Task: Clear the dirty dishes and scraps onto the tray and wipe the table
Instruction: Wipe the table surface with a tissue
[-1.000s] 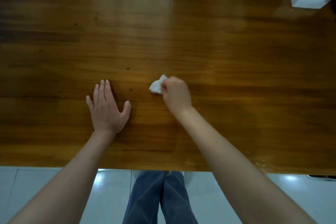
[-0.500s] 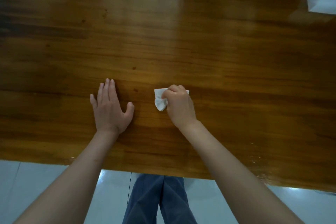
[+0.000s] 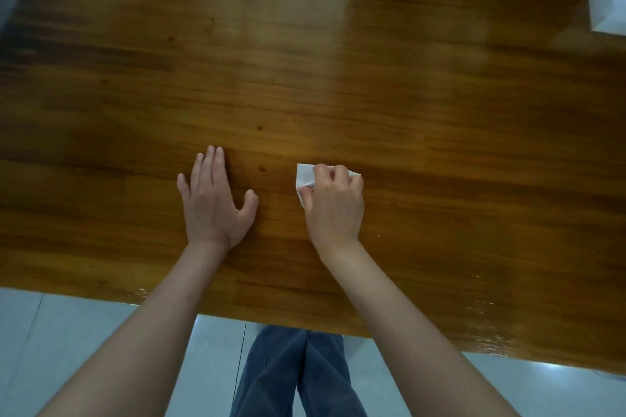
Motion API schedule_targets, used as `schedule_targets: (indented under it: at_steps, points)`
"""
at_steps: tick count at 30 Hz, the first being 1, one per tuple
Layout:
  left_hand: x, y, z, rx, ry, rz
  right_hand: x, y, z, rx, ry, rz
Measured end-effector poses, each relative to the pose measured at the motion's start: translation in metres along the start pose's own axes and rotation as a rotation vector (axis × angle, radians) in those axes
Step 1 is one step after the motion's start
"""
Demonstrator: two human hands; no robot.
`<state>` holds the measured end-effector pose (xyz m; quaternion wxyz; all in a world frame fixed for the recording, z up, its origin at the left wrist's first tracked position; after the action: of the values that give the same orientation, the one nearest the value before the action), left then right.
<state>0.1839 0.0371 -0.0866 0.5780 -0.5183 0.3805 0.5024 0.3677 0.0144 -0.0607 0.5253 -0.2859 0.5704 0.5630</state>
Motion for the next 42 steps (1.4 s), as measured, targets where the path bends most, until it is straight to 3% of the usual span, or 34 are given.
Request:
schedule_targets:
  at_steps: [8, 17, 22, 30, 42]
  points:
    - [0.001, 0.001, 0.000, 0.001, 0.002, -0.003, 0.007, 0.016, 0.000, -0.024, 0.022, 0.170]
    - [-0.010, 0.018, 0.035, 0.075, -0.027, -0.018, 0.021, 0.059, 0.006, -0.368, 0.175, 0.287]
    - [-0.002, 0.039, 0.090, 0.179, 0.035, 0.019, 0.031, 0.071, 0.032, -0.241, 0.127, 0.334]
    - [0.023, 0.034, 0.119, 0.318, 0.143, 0.053, 0.061, 0.100, 0.116, -0.122, 0.006, 0.088]
    - [0.026, 0.034, 0.117, 0.326, 0.196, 0.050, 0.044, 0.092, 0.058, -0.080, 0.038, 0.092]
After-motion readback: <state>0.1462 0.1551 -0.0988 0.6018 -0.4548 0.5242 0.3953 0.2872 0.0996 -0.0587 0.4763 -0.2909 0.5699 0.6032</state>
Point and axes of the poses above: each hand's wrist, its own z-axis towards the middle knuckle, its own x-axis out of the palm, y = z × x, the point moved 9 cm from there along z, towards the middle knuckle, and after that the axes turned 12 degrees about -y, right-handed, at the moved point
